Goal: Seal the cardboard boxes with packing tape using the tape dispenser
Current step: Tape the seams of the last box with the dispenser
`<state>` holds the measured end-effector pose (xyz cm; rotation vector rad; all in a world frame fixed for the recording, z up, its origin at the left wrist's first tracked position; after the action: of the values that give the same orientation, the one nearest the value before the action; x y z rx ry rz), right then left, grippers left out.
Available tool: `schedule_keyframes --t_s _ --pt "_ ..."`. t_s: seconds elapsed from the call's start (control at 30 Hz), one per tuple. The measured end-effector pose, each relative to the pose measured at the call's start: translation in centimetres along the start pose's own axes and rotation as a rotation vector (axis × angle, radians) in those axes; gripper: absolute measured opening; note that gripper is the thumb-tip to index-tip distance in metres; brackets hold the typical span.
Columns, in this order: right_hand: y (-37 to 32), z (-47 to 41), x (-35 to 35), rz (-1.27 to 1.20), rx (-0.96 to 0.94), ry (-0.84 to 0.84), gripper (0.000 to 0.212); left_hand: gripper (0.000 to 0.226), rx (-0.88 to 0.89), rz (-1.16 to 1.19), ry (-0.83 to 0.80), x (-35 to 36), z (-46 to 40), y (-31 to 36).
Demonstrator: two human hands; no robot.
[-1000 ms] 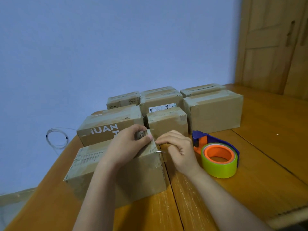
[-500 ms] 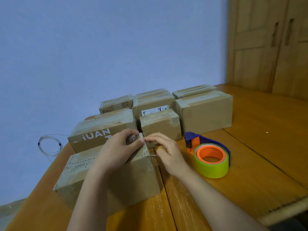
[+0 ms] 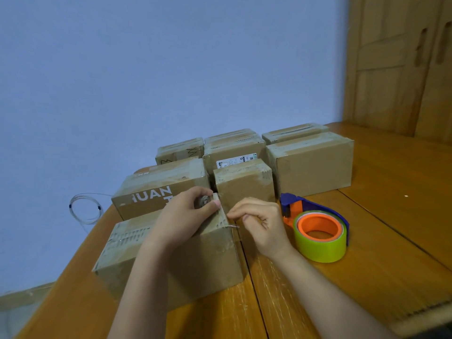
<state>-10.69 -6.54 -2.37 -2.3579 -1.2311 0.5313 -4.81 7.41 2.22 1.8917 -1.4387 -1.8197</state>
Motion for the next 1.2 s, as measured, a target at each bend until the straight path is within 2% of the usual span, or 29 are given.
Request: schedule_keyframes --t_s 0.23,0.33,0.47,0.57,0.67,0.8,0.97,1.2 --pt "2.0 0.2 1.6 -0.022 0.14 -0.13 0.041 0.032 -0.009 -0.02 0.001 0.0 -0.2 -0.2" --pt "2.8 0.5 2.3 0.024 0.203 -0.205 0.037 0.033 -0.017 -0.014 0.0 0.0 -0.1 -0.3" --pt "4.0 0.2 2.3 0.126 0.329 -0.145 0.027 0.033 -0.019 -0.004 0.006 0.1 0.0 -0.3" --pt "5.3 -0.4 2.7 0.024 0.481 -0.118 0.032 0.032 -0.02 0.006 0.008 0.0 0.0 -0.1" --pt "6.0 -0.8 3.7 -0.114 0.583 -0.181 0.031 0.027 -0.025 0.042 0.001 0.1 0.0 0.0" --pt "5.3 -1.7 4.0 -0.142 0.529 -0.181 0.013 0.026 -0.013 0.037 0.004 0.2 0.0 0.1" --pt "5.1 -2.0 3.7 -0.226 0.526 -0.156 0.015 0.025 -0.007 0.042 0.009 0.2 -0.2 -0.1" --pt "5.3 -2.3 3.9 -0.057 0.545 -0.135 0.02 0.032 0.008 0.01 0.012 0.3 -0.4 -0.3"
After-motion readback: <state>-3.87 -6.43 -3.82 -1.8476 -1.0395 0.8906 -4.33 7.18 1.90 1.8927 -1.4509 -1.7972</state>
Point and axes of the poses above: each hand's wrist, its own z-axis away from the middle knuckle, its own x-axis out of the palm, y = z × x, the point moved 7 cm from there along -z, towards the middle knuckle, and after that the axes turned 9 degrees about z, right-handed, at the moved point
